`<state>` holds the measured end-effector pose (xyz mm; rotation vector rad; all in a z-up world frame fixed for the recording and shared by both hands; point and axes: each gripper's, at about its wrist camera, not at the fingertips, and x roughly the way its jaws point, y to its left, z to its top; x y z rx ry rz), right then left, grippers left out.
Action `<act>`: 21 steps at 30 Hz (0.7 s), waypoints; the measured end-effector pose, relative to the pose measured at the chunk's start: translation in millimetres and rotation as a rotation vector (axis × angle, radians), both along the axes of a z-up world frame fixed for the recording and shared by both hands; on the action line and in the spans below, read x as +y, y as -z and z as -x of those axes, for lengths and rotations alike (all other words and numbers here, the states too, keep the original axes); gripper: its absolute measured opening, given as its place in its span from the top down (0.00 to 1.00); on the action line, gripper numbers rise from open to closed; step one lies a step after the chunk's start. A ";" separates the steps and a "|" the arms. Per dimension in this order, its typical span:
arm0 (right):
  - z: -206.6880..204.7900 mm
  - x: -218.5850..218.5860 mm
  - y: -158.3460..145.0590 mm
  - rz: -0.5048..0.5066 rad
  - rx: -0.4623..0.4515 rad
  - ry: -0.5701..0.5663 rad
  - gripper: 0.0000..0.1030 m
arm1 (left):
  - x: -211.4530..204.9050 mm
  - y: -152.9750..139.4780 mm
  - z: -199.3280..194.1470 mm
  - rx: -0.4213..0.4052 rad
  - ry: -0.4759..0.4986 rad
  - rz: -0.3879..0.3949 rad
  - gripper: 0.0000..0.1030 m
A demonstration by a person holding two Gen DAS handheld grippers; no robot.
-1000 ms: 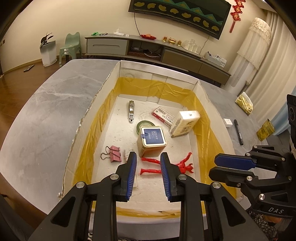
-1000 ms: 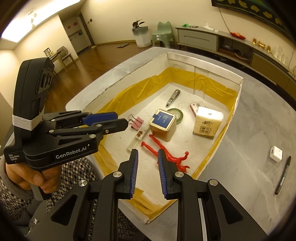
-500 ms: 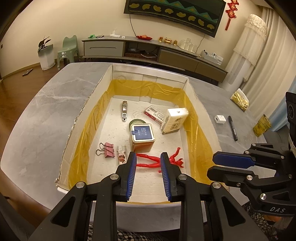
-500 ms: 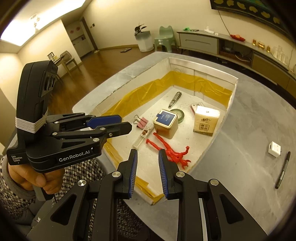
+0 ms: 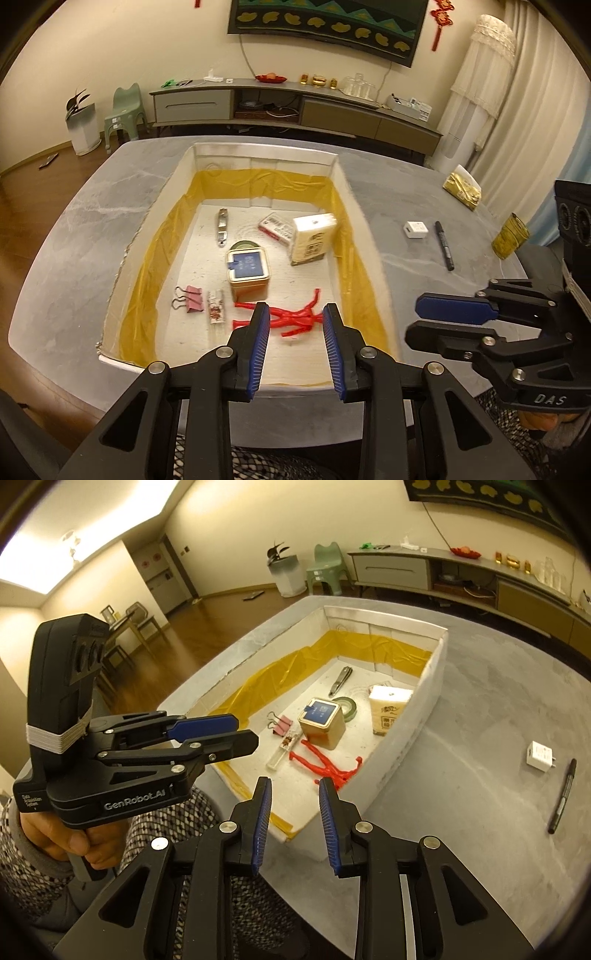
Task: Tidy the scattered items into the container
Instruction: 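Withdraw both open tools from the white box, then reach the left tool to the white charger while the right tool reaches the black marker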
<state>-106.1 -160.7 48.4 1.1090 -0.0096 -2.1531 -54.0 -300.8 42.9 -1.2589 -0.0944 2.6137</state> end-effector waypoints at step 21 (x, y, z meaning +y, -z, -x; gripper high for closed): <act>43.1 186.6 24.8 0.081 -0.070 0.395 0.70 | 166.6 -17.0 26.9 0.059 0.299 0.079 0.57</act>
